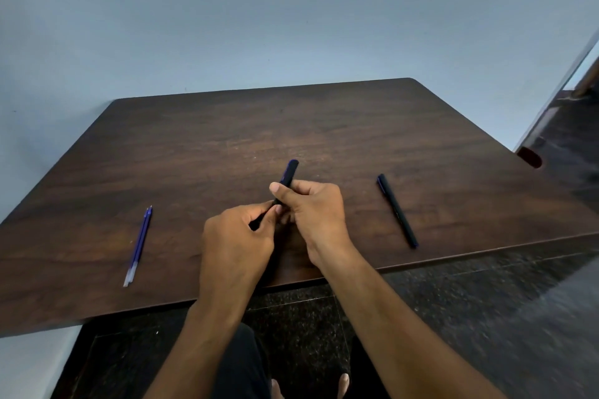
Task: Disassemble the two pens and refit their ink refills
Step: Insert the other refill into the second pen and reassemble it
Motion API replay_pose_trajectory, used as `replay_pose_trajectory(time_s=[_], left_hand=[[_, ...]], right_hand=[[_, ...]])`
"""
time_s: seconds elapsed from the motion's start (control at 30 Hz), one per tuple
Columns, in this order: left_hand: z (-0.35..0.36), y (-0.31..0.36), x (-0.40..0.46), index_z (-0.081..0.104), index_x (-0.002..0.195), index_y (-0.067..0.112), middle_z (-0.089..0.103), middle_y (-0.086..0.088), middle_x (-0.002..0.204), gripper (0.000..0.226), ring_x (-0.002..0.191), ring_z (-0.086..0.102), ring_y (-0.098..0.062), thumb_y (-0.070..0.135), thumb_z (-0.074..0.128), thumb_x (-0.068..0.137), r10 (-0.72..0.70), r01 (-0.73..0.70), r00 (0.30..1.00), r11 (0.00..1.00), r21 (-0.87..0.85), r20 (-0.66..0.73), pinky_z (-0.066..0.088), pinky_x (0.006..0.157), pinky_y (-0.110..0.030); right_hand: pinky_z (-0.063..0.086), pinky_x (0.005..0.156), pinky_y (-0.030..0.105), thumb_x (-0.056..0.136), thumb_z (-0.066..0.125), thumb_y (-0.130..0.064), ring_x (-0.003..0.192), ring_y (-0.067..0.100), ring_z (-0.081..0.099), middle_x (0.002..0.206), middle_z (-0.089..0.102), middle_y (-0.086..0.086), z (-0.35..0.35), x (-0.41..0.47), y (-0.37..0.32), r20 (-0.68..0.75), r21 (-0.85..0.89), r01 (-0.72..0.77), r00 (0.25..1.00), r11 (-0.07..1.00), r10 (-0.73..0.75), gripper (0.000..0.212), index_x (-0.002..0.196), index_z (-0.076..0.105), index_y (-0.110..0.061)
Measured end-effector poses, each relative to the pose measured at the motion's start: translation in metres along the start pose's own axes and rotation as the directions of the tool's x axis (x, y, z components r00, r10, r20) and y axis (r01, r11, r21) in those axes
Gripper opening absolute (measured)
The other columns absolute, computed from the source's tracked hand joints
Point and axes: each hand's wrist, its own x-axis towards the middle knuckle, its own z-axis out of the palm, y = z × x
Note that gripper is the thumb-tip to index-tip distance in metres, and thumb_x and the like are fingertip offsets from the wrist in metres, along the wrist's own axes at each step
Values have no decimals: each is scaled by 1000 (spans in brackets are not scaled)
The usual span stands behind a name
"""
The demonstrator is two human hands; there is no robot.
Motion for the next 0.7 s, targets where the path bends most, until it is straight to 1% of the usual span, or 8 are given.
replay_pose_trajectory(time_s=[0.1,0.2,0.27,0.37,0.43,0.5,0.63,0.7], left_hand=[[3,10,-3,74,84,47,67,29,64,15,67,66,7,36,67,91,16,-14,999,998,-63,39,53,56,-25],[8,16,2,66,64,59,71,19,64,36,68,68,-6,36,68,91,-6,12,998,995,-102,61,49,52,-28],[12,19,8,68,65,53,70,18,61,29,66,68,-6,38,68,91,-46,53,997,990,-128,58,49,52,-25],[22,21,19,78,80,35,71,21,64,15,68,66,6,40,68,90,-97,102,994,986,-133,47,49,57,-12],[31,23,27,79,81,30,75,20,77,15,75,68,4,36,69,90,-147,159,986,968,-193,75,57,73,-24],[42,28,34,79,77,28,77,16,83,15,78,71,-3,30,71,89,-185,217,973,933,-288,134,60,78,-36],[70,44,40,79,75,24,78,5,76,13,62,67,-8,19,74,87,-234,327,934,867,-377,272,59,68,-35],[84,51,41,80,76,21,77,0,72,11,57,63,-12,18,75,86,-221,340,921,857,-387,320,53,61,-34]], right_hand=[[48,50,18,89,77,-15,43,-1,56,47,63,-9,-10,2,-9,-2,-115,21,1000,993,-21,10,91,81,-6],[48,47,19,85,81,-12,38,0,55,48,66,-6,-22,0,-22,12,-178,55,999,983,-53,8,77,78,-14],[47,41,16,80,85,-11,37,1,58,53,72,-3,-31,-1,-29,-10,-196,80,996,977,-83,19,72,71,-20],[49,47,22,75,90,-23,43,5,61,65,76,2,-45,1,-33,-98,-400,96,984,912,-146,22,70,69,-22],[50,47,23,75,90,-25,41,3,58,61,74,1,-55,3,-33,-126,-473,104,975,875,-184,23,66,69,-23],[51,44,22,76,90,-26,37,-1,56,54,69,-3,-64,3,-35,-142,-547,102,967,831,-212,20,66,73,-21],[58,54,29,80,86,-24,62,13,70,69,71,1,-84,4,-43,-177,-693,24,963,721,-202,13,81,80,-12],[55,54,30,81,84,-24,67,16,67,72,68,1,-94,4,-45,-193,-749,2,956,663,-220,15,82,77,-12]])
